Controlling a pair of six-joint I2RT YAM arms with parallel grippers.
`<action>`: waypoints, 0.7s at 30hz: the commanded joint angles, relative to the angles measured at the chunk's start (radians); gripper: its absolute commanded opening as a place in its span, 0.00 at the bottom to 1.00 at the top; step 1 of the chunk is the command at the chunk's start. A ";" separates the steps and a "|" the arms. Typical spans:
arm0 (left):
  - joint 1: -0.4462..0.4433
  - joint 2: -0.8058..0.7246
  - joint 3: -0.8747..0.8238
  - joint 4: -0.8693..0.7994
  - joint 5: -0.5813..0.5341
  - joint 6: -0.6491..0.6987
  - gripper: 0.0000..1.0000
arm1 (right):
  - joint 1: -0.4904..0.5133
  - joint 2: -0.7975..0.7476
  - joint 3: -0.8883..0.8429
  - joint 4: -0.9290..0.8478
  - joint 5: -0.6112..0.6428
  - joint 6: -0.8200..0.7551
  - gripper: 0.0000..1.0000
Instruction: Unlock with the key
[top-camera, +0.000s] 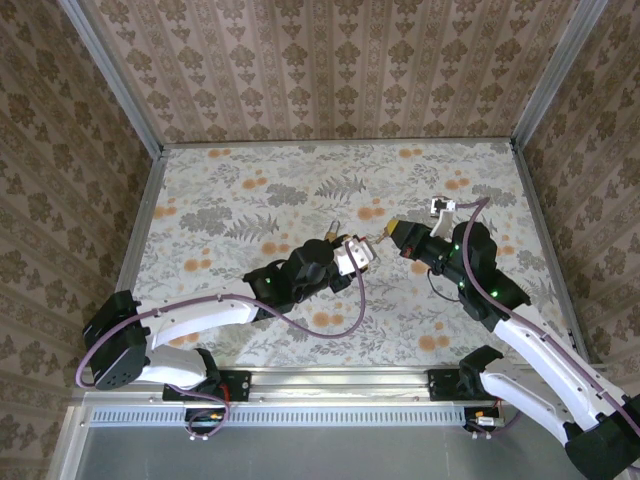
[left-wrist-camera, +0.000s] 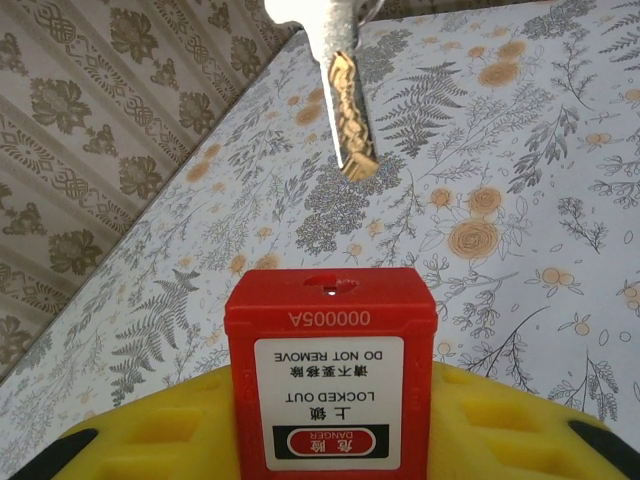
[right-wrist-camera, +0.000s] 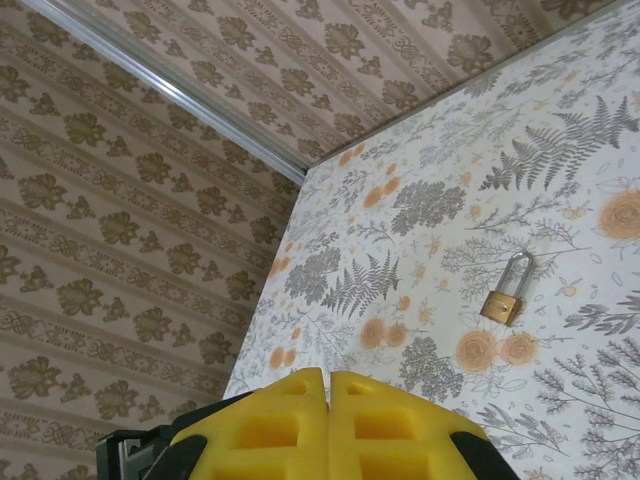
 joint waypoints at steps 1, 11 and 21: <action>0.011 -0.001 0.032 0.015 0.018 -0.011 0.42 | 0.014 -0.011 -0.005 0.044 -0.023 0.002 0.00; 0.031 -0.007 0.041 0.009 0.067 -0.050 0.41 | 0.025 -0.020 -0.021 0.033 -0.014 -0.012 0.00; 0.033 -0.006 0.050 0.002 0.108 -0.087 0.42 | 0.038 0.012 -0.007 0.035 -0.033 -0.047 0.00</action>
